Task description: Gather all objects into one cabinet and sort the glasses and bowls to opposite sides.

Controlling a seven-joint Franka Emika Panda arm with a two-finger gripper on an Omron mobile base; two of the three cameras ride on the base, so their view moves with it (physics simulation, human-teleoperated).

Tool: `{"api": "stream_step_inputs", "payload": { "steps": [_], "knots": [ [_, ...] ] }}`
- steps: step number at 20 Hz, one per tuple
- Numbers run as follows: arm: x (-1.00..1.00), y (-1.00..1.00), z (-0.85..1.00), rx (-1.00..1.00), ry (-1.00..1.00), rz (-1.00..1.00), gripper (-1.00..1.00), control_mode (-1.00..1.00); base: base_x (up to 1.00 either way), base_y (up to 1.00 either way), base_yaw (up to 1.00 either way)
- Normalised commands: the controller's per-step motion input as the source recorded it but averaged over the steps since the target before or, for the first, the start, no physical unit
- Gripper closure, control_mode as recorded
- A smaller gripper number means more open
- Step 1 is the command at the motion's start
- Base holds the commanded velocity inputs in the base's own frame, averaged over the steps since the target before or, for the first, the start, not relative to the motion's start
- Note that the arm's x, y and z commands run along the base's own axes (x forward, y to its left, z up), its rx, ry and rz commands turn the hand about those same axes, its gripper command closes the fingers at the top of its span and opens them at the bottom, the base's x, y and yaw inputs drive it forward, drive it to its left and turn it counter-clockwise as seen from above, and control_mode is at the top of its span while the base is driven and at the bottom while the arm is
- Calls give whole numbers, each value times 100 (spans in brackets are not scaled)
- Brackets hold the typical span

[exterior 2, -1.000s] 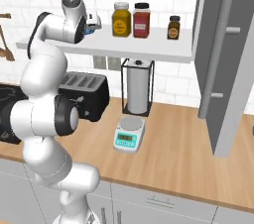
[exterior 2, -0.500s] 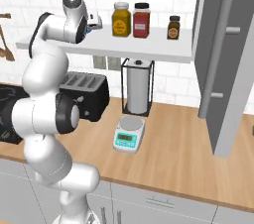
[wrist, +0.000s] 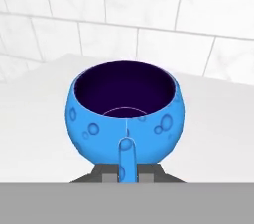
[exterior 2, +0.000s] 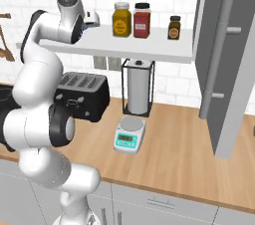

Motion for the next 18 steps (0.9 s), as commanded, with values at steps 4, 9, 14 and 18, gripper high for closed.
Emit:
{"api": "stream_step_inputs", "payload": {
  "steps": [4,9,14,18],
  "knots": [
    [-100,-21,17,9,-12,0,100,-100,0,0,0],
    [-100,-37,1,1,5,-7,100,-100,0,0,0],
    [-100,-25,0,0,35,-8,100,-100,0,0,0],
    [-100,-15,0,0,17,-3,100,-100,0,0,0]
  ]
}}
